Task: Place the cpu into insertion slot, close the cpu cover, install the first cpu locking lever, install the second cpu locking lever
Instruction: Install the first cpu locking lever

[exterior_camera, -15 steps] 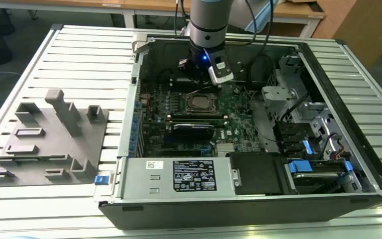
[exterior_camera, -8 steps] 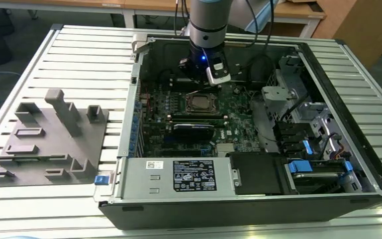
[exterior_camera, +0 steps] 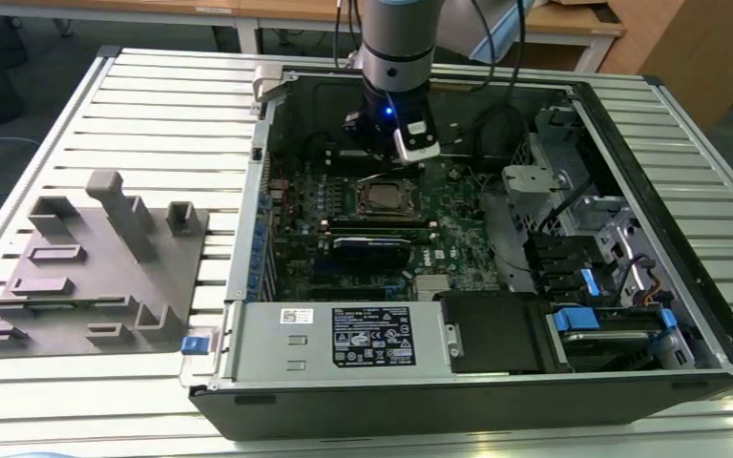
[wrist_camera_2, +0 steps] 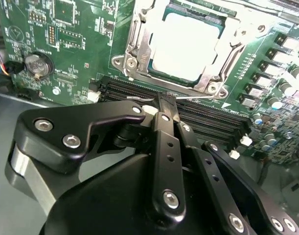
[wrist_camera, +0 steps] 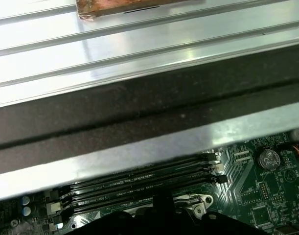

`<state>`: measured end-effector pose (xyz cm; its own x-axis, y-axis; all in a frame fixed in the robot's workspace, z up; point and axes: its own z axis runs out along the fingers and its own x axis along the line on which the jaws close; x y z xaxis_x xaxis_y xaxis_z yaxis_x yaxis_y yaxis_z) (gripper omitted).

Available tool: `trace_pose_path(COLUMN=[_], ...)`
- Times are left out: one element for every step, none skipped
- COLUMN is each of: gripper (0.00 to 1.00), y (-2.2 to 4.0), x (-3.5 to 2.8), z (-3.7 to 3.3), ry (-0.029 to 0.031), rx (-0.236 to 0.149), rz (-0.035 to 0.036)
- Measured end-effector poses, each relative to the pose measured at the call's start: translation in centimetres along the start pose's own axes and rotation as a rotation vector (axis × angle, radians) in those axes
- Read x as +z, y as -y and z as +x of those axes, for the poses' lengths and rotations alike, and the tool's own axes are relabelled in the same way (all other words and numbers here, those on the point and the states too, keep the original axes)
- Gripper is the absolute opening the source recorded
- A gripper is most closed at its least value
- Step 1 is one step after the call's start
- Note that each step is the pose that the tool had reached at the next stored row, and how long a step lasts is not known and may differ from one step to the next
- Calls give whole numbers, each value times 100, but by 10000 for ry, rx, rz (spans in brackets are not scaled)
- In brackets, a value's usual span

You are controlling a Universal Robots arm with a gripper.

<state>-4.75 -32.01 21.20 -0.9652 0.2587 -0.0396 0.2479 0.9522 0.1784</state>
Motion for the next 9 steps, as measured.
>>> trace_pose_path(gripper=[11, 11, 11, 11, 11, 11, 11, 11, 11], y=[1, 1, 1, 1, 1, 1, 1, 1, 1], x=[1, 2, 3, 4, 4, 4, 3, 3, 4], z=[0, 0, 0, 0, 1, 2, 2, 3, 3], ry=[27, 55, 85, 97, 100, 101, 100, 100, 102], rx=[115, 259, 413, 477, 491, 494, 493, 494, 506], rz=[3, 7, 12, 15, 15, 15, 16, 17, 17])
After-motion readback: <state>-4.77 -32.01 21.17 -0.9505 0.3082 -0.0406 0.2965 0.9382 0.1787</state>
